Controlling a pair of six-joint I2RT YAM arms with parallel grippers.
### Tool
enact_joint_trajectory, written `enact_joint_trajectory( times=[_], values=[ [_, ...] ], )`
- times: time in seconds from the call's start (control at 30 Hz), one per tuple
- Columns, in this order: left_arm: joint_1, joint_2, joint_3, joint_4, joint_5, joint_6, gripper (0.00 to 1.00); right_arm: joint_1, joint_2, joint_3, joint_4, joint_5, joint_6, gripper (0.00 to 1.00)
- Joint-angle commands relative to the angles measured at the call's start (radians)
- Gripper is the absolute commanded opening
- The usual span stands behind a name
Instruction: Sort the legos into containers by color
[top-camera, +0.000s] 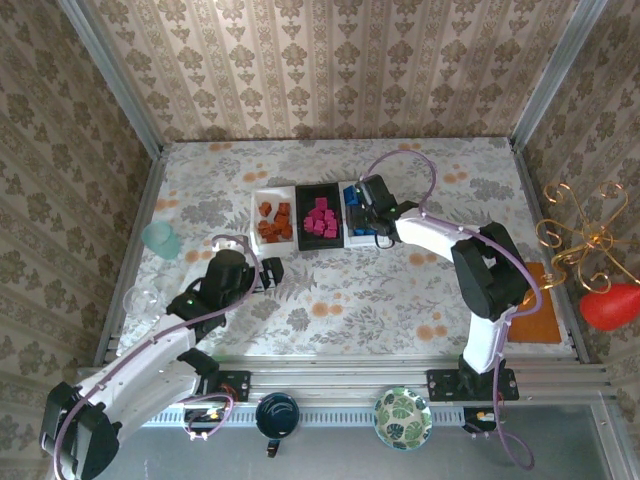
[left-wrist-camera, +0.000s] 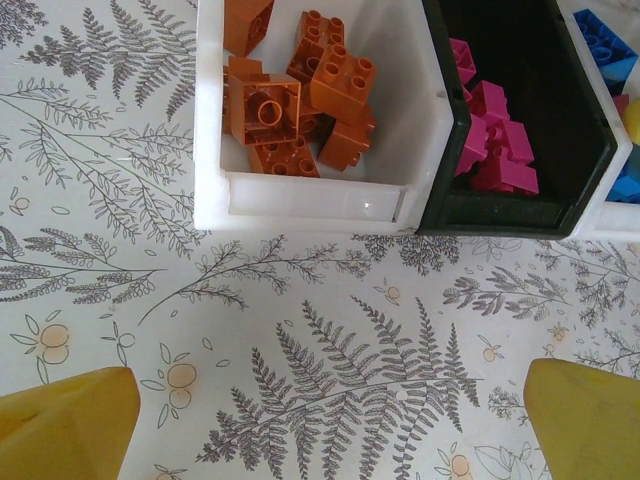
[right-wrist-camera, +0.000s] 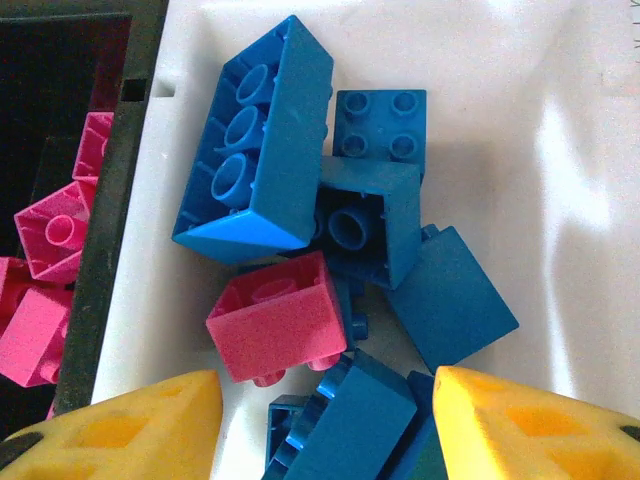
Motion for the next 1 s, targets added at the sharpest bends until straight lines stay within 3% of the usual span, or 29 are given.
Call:
enact_joint_trajectory(
  times=[0.0,0.63,0.97],
  values=[
    [0.007,-0.017,0.012,-0.028,0.011,0.018,1.00,0.006,0.006,0.044,-0.008,0.005,-0.047,0.60],
    [0.024,0.004,0.010,-0.018,0.023,0.010,1.00,0.014,0.133,0.166,-0.117,0.036,-0.170,0.53],
    [0.025,0.015,0.012,-0.009,0.031,0.007,1.00,0.013,0.053,0.102,-0.067,-0.003,-0.166,0.53]
  ],
)
